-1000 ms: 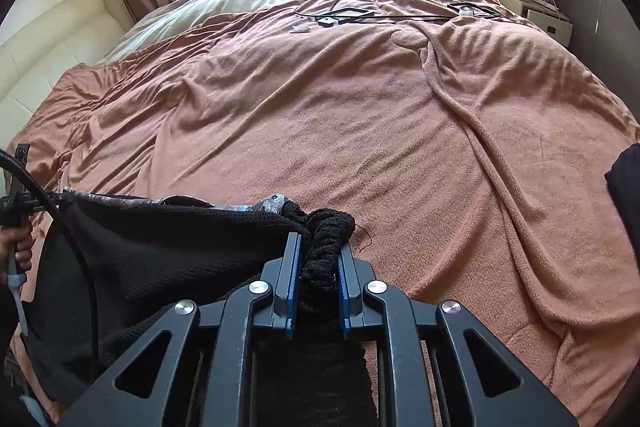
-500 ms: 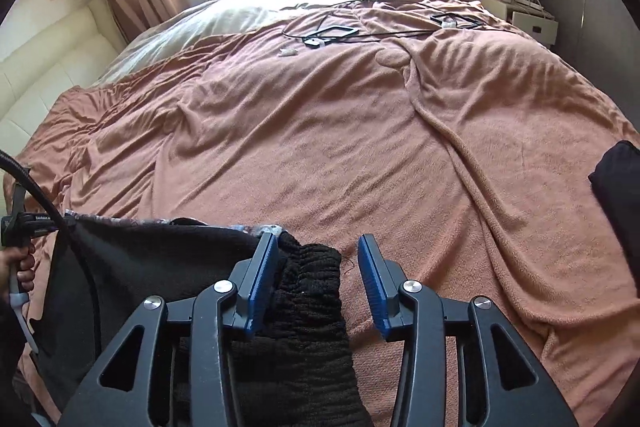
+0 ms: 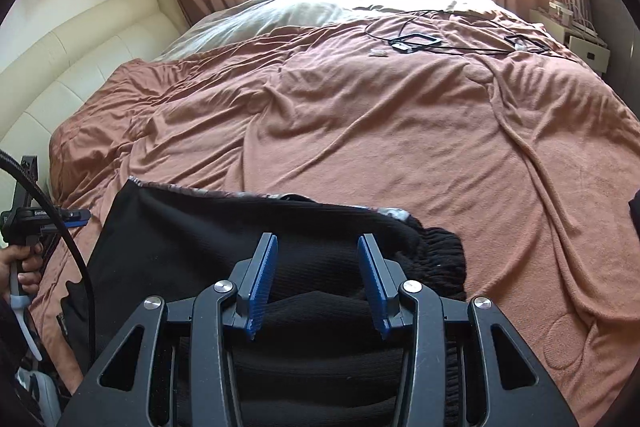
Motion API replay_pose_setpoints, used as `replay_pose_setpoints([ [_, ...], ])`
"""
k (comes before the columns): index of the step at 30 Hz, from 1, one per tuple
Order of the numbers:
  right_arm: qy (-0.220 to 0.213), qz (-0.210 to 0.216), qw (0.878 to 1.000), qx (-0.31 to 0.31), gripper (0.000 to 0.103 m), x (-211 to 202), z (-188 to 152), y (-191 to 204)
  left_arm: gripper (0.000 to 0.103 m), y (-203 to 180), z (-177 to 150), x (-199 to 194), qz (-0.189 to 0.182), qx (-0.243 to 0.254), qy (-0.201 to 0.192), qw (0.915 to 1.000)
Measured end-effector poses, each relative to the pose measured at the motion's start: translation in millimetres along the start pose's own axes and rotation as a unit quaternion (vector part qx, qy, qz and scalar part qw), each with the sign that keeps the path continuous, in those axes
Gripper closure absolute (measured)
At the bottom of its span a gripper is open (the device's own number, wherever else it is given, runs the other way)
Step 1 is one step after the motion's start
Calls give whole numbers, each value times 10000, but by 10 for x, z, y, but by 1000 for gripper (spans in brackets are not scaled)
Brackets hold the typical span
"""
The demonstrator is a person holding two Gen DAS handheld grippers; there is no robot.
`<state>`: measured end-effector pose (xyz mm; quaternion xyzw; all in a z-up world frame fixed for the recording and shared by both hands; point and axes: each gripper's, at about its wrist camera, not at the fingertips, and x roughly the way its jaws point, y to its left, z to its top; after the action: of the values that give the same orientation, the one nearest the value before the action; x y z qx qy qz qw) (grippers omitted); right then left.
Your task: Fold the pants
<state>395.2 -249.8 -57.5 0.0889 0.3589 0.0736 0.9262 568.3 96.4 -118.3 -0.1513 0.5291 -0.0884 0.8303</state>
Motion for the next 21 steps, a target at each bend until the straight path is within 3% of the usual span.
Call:
replay_pose_setpoints([
  [12, 455, 238, 9986, -123, 64, 134, 82, 215, 61, 357, -790, -394, -235, -747, -148, 9968],
  [21, 891, 178, 9945, -513, 64, 467, 234, 522, 47, 448, -1240, -464, -229, -1491, -309, 9881],
])
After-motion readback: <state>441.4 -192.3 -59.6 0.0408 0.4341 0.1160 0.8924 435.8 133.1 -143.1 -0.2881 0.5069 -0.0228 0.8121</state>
